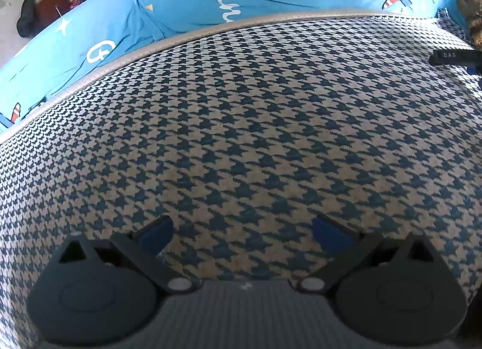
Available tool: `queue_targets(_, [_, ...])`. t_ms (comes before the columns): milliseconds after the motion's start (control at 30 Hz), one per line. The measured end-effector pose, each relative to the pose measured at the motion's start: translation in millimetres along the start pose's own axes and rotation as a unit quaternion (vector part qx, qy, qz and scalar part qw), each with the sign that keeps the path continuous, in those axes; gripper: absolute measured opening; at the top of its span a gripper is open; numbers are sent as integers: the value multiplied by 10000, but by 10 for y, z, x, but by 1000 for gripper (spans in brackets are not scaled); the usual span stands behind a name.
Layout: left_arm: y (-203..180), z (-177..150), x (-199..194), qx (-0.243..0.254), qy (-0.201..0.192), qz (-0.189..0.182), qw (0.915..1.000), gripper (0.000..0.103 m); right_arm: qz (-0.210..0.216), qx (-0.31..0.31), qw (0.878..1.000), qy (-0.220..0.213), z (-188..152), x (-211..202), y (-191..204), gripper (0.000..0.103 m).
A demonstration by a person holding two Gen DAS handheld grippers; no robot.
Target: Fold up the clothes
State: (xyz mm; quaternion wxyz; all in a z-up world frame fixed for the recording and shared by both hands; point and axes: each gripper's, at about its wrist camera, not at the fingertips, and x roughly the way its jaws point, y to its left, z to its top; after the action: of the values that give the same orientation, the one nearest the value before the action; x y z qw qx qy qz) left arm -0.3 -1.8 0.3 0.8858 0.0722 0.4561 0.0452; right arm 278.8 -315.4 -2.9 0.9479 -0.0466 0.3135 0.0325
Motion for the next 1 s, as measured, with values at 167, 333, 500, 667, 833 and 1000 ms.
queue_targets(167, [-115, 8, -45, -70, -60, 37, 10000, 103, 0, 0, 10000, 1, 0, 0, 0, 103])
queue_targets(333, [-29, 15, -26, -275, -48, -175, 9995, 103, -1, -1, 10000, -7, -1, -2, 1, 103])
queue_targets(500, [44, 29, -50, -313, -25, -319, 9990, 103, 3, 0, 10000, -3, 2, -2, 1, 103])
queue_targets(667, [-9, 25, -105, -230, -62, -281, 9993, 103, 8, 4, 10000, -3, 0, -5, 0, 103])
queue_targets(833, [43, 47, -102, -270, -77, -232, 9993, 103, 11, 3, 10000, 1, 4, -11, -3, 103])
queue_targets(1000, [33, 49, -44, -445, -58, -161, 9989, 103, 14, 3, 10000, 1, 6, -16, -8, 103])
